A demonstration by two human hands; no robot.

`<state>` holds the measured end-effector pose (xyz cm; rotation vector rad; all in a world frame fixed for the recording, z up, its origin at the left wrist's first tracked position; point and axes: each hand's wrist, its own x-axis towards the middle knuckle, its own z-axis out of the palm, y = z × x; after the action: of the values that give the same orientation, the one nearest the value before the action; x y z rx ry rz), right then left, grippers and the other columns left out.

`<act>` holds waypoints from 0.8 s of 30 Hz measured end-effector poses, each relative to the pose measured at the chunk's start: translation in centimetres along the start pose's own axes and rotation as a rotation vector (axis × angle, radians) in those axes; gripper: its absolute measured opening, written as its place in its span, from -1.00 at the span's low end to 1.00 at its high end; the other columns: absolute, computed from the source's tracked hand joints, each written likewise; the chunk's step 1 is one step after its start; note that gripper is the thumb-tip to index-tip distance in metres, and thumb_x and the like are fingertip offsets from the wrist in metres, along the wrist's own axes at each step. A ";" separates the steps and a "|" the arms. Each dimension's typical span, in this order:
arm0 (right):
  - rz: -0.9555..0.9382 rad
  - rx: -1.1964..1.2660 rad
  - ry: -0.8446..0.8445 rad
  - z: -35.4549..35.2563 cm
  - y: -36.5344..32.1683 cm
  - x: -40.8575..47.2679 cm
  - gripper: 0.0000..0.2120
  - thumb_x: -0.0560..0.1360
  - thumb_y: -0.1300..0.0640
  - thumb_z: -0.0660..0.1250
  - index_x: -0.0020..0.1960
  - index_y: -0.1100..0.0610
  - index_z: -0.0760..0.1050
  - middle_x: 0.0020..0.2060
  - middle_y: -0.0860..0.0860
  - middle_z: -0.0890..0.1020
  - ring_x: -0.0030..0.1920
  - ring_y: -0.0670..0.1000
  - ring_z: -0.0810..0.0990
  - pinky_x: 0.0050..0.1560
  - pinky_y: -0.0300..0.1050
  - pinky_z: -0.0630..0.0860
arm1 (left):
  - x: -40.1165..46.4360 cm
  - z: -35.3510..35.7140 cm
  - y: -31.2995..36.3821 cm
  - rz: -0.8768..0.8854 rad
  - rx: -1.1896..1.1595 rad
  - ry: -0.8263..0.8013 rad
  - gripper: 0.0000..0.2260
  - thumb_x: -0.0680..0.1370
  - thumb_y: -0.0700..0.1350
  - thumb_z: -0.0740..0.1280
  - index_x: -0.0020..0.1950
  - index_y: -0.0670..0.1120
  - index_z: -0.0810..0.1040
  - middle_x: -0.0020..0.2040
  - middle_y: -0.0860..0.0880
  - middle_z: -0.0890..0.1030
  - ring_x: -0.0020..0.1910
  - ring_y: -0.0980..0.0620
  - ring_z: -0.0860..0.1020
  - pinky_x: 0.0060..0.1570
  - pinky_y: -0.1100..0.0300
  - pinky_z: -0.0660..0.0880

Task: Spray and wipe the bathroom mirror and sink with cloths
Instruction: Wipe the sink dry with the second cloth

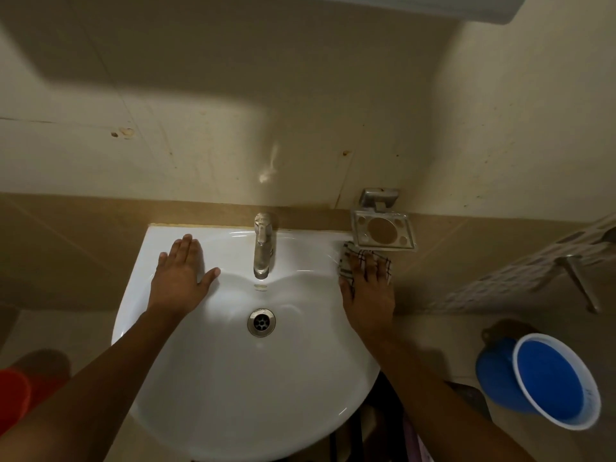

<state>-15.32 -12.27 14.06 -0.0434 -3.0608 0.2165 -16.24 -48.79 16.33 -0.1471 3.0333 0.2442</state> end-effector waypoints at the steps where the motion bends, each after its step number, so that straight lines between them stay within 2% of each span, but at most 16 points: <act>1: 0.022 -0.009 -0.006 0.0 -0.4 0.4 -0.40 0.59 -0.18 -0.03 0.56 0.04 0.19 0.51 0.20 0.29 0.51 0.33 0.19 0.38 0.35 0.27 | 0.0 0.0 0.0 0.000 0.001 0.001 -0.29 0.56 0.24 0.13 0.55 -0.19 0.11 0.57 -0.16 0.10 0.56 -0.15 0.08 0.48 -0.09 0.01; 4: 0.050 -0.015 0.009 0.3 -2.4 1.8 -0.42 0.59 -0.15 -0.04 0.51 0.08 0.30 0.41 0.25 0.42 0.44 0.35 0.32 0.33 0.37 0.31 | -0.2 0.1 0.1 0.001 0.002 0.004 -0.29 0.57 0.23 0.12 0.55 -0.19 0.10 0.58 -0.16 0.09 0.56 -0.15 0.07 0.49 -0.08 0.00; 6: 0.019 -0.004 0.026 0.8 -3.8 2.8 -0.43 0.60 -0.15 -0.05 0.52 0.07 0.29 0.39 0.25 0.45 0.39 0.34 0.39 0.37 0.37 0.27 | -0.1 0.1 0.1 -0.004 0.004 -0.007 -0.29 0.57 0.24 0.11 0.56 -0.18 0.07 0.58 -0.15 0.06 0.56 -0.14 0.04 0.49 -0.07 -0.03; 9: -0.074 0.024 0.033 1.5 -6.0 3.5 -0.42 0.63 -0.19 -0.09 0.58 0.01 0.13 0.50 0.19 0.30 0.50 0.28 0.23 0.48 0.33 0.10 | -0.1 0.1 0.0 -0.009 0.006 -0.012 -0.28 0.57 0.25 0.10 0.57 -0.17 0.04 0.59 -0.14 0.03 0.57 -0.13 0.02 0.49 -0.05 -0.05; 11: -0.194 0.061 0.024 1.9 -8.0 3.3 -0.43 0.62 -0.18 -0.03 0.58 0.00 0.11 0.53 0.17 0.25 0.55 0.25 0.13 0.48 0.35 0.07 | -0.1 0.1 0.0 -0.013 0.002 -0.016 -0.28 0.57 0.26 0.09 0.57 -0.17 0.03 0.59 -0.13 0.02 0.57 -0.12 0.01 0.50 -0.05 -0.05; 13: -0.292 0.106 0.010 2.2 -10.1 2.6 -0.42 0.57 -0.14 0.08 0.55 0.01 0.21 0.50 0.16 0.32 0.53 0.23 0.19 0.45 0.36 0.14 | 0.0 0.0 0.0 -0.015 0.001 -0.026 -0.28 0.57 0.26 0.09 0.57 -0.16 0.02 0.59 -0.12 0.01 0.57 -0.11 0.00 0.50 -0.04 -0.05; 15: -0.305 0.149 0.008 2.3 -11.3 2.2 -0.40 0.50 -0.12 0.14 0.51 0.02 0.30 0.46 0.14 0.38 0.50 0.23 0.25 0.43 0.37 0.19 | 0.0 -0.1 0.0 -0.012 0.000 -0.027 -0.28 0.58 0.26 0.09 0.58 -0.16 0.01 0.59 -0.12 0.00 0.57 -0.11 -0.01 0.50 -0.04 -0.05; 19: -0.329 0.159 0.006 2.1 -11.0 1.9 -0.42 0.51 -0.03 0.12 0.52 0.07 0.28 0.46 0.16 0.39 0.49 0.25 0.28 0.42 0.35 0.23 | 0.0 -0.3 0.0 -0.003 0.006 -0.021 -0.28 0.58 0.26 0.08 0.58 -0.16 0.01 0.59 -0.12 0.00 0.57 -0.10 -0.01 0.50 -0.03 -0.04; 21: -0.330 0.176 0.018 1.9 -10.9 1.1 -0.44 0.50 0.06 0.12 0.50 0.10 0.31 0.44 0.16 0.41 0.48 0.25 0.31 0.40 0.34 0.28 | 0.0 -0.5 -0.1 0.006 0.021 -0.033 -0.28 0.58 0.26 0.07 0.57 -0.17 0.01 0.59 -0.13 0.01 0.57 -0.11 0.00 0.50 -0.04 -0.02; 24: -0.319 0.201 0.036 1.7 -11.6 -1.2 -0.42 0.43 0.24 0.31 0.45 0.14 0.38 0.40 0.16 0.46 0.45 0.25 0.35 0.36 0.35 0.34 | 0.0 -0.9 -0.6 0.039 -0.006 -0.039 -0.29 0.59 0.25 0.08 0.57 -0.18 0.03 0.59 -0.14 0.03 0.57 -0.11 0.02 0.50 -0.04 0.02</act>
<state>-14.49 -24.05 13.93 0.4420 -2.9357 0.4904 -16.23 -49.53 17.08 -0.0827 2.9994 0.2554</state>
